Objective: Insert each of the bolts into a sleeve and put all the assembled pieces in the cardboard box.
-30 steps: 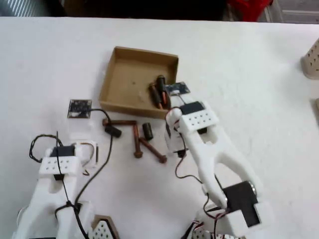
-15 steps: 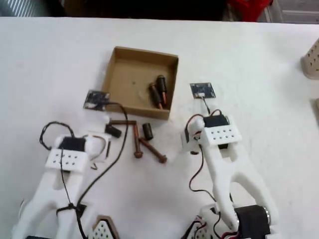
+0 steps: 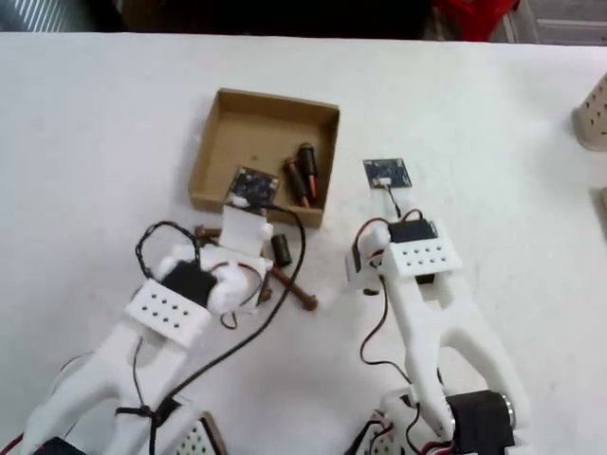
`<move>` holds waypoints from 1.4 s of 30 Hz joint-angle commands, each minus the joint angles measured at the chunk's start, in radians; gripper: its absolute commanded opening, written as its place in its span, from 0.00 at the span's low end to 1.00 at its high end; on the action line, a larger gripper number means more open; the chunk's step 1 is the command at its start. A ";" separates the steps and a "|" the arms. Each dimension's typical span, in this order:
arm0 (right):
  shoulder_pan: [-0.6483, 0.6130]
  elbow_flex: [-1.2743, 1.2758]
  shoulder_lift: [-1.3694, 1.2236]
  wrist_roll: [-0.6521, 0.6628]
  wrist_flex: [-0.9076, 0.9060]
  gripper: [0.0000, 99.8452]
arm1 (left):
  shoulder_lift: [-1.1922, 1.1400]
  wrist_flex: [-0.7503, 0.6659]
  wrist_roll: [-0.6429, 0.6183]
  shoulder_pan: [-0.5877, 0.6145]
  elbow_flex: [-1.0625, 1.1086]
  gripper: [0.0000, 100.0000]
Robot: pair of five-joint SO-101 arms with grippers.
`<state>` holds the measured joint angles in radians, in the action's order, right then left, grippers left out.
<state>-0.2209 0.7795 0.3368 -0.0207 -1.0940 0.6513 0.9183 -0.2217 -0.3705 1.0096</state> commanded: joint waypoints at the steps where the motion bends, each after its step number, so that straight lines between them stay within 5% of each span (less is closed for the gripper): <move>1: 0.010 -0.008 0.041 0.014 0.010 0.02 | -0.047 -0.063 -0.011 -0.012 -0.026 0.08; 5: 0.010 -0.005 0.041 0.014 0.010 0.02 | -0.206 -0.107 -0.011 -0.010 -0.048 0.14; 15: 0.010 0.002 0.041 0.014 0.022 0.02 | -0.527 -0.170 -0.015 0.048 -0.203 0.13; 27: 0.010 0.002 0.041 0.014 0.024 0.02 | -0.619 0.034 -0.006 0.044 -0.285 0.09; 30: 0.010 0.002 0.041 0.014 0.024 0.02 | -0.618 0.044 0.092 0.044 -0.285 0.01; 37: 0.010 0.002 0.041 0.014 0.024 0.02 | -0.561 0.046 0.155 0.048 -0.284 0.02; 42: 0.012 0.002 0.041 0.014 0.024 0.02 | -0.343 0.068 0.605 0.048 -0.227 0.04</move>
<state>-0.2209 0.7856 0.3368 -0.0207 -1.0833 0.1634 0.9705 0.1082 -0.3261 0.7702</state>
